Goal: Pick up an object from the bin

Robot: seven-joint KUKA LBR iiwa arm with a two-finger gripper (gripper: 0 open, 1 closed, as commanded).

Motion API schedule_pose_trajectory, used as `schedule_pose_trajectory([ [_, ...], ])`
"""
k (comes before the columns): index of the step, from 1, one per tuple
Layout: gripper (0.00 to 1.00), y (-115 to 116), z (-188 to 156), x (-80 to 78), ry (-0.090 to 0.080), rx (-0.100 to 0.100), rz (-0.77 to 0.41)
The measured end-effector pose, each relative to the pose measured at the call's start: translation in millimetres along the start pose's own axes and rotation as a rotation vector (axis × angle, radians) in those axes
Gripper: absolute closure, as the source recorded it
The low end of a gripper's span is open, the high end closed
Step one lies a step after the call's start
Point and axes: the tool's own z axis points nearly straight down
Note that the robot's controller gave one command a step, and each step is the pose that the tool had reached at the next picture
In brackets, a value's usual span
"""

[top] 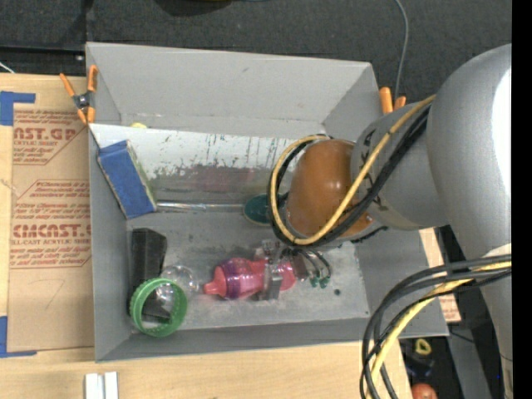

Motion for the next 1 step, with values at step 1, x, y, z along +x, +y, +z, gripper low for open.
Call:
schedule_pose_trajectory([
  [1, 1.0, 1.2, -108.9, -1.6, 0.004, -0.001, 0.003],
])
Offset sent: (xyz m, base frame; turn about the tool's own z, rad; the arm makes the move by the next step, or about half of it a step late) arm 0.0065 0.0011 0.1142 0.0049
